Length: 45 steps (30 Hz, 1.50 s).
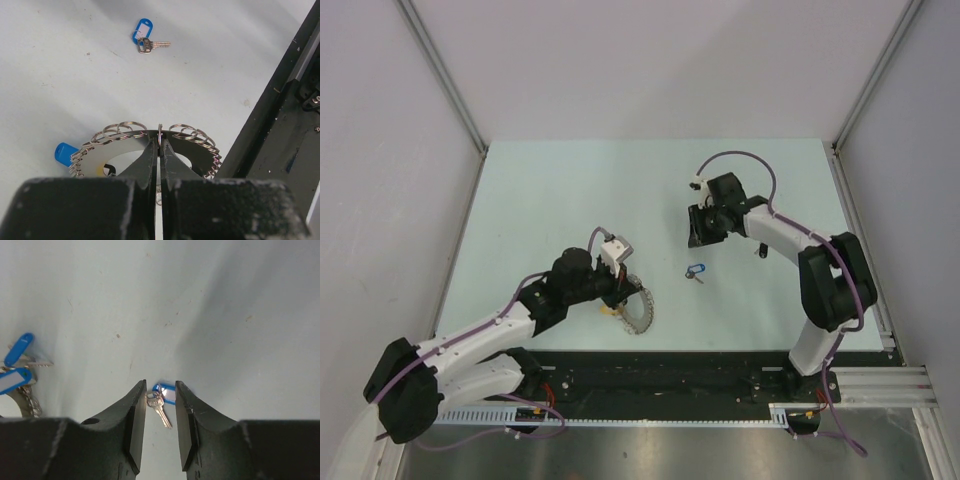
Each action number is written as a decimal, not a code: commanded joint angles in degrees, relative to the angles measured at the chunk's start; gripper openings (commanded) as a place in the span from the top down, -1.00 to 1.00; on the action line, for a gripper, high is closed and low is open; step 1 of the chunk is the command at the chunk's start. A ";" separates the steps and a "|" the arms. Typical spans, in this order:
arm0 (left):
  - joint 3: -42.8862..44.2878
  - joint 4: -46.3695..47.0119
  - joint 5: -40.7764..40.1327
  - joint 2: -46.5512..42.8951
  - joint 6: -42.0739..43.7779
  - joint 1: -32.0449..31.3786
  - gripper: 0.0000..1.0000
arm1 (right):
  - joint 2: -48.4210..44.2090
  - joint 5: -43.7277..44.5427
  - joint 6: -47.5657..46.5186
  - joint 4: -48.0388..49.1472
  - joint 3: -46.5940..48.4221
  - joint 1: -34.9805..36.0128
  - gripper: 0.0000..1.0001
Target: Put the keys on the keyring
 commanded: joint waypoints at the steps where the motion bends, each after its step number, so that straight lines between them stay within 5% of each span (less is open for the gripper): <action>1: 1.98 -1.33 1.97 -1.82 1.46 0.40 0.99 | 5.25 -2.81 -5.85 -14.16 6.44 0.12 0.33; 18: 1.37 -1.69 1.79 -2.96 1.46 0.40 0.99 | 19.49 -2.29 -11.48 -28.58 22.44 3.63 0.41; 45: 0.76 -1.16 2.23 -3.23 1.02 0.40 0.99 | 21.69 2.02 -13.77 -32.89 24.91 6.97 0.54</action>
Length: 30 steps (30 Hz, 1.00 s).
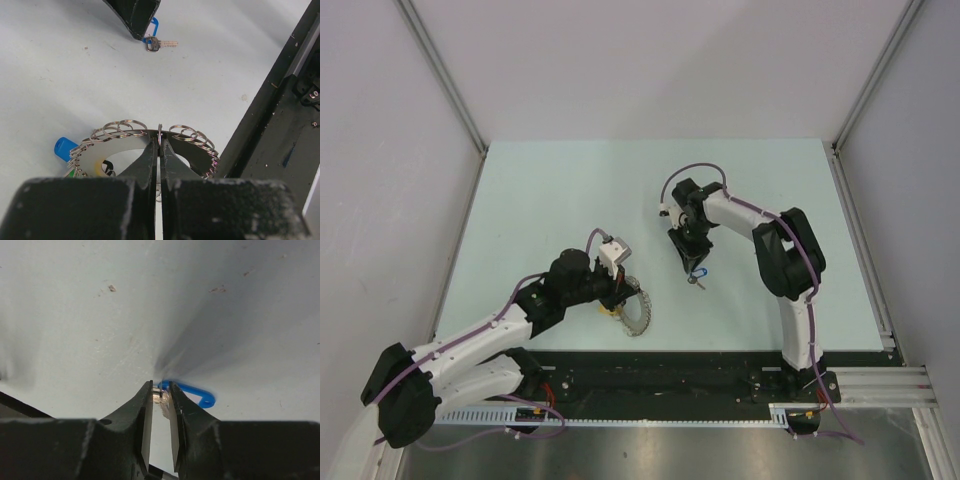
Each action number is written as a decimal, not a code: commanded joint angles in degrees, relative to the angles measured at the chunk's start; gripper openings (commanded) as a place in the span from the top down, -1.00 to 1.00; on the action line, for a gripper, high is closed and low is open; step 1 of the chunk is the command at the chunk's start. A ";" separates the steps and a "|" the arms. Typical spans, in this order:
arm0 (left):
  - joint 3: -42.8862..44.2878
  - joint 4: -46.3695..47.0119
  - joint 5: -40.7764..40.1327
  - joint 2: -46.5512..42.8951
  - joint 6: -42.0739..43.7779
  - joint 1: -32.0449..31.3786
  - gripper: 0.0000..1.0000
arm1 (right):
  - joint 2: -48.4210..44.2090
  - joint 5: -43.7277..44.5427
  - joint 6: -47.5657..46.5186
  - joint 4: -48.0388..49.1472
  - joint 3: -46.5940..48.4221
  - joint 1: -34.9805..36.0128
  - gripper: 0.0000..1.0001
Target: Put the keys on the keyring
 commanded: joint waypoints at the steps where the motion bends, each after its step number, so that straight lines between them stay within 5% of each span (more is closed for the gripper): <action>1: 0.76 1.57 1.86 -1.35 1.10 0.40 0.99 | 0.84 1.89 -1.31 -2.33 3.38 1.23 0.55; 20: 1.02 1.57 2.03 -1.43 0.93 0.40 0.99 | 1.72 4.97 -1.66 -4.27 3.30 2.19 0.61; 30: 1.28 1.39 2.21 -1.52 0.84 0.40 0.99 | -0.64 5.06 -1.92 -3.48 3.12 2.37 1.00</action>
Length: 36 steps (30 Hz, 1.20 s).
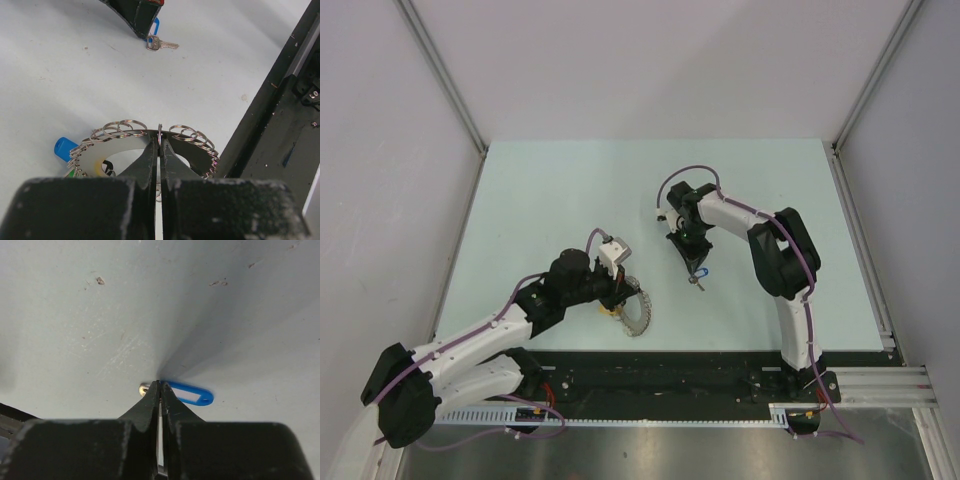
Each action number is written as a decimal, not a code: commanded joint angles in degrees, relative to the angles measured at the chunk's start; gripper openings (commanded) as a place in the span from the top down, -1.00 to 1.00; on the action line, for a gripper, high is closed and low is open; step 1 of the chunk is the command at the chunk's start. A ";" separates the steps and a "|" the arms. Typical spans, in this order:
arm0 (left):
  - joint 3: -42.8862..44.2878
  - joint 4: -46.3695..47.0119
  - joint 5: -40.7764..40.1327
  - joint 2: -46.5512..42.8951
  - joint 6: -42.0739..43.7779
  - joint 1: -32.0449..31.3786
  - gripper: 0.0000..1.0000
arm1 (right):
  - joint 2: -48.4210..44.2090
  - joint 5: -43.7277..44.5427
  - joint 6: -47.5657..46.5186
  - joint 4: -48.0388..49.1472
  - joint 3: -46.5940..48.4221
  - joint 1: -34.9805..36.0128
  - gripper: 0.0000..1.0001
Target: Put the keys on the keyring
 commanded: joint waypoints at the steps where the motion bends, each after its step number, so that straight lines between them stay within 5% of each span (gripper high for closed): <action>1: 1.46 1.22 2.25 -1.50 0.93 0.36 0.99 | -3.46 0.36 -0.81 0.30 0.81 0.27 1.00; 9: 5.93 -4.13 2.17 -2.55 4.70 0.36 0.99 | -16.64 -4.03 -2.30 8.03 -5.43 -0.16 1.00; 18: 18.85 -11.70 3.75 1.13 15.42 1.06 0.99 | -36.85 -10.01 -3.62 27.10 -18.70 -1.31 1.00; 27: 31.16 -18.64 7.17 10.00 26.05 4.22 0.99 | -40.65 -7.04 -2.49 32.47 -21.96 -0.61 1.00; 36: 30.03 -18.39 10.95 9.14 29.06 6.69 1.00 | -56.73 -16.07 4.90 74.72 -45.60 -1.84 1.00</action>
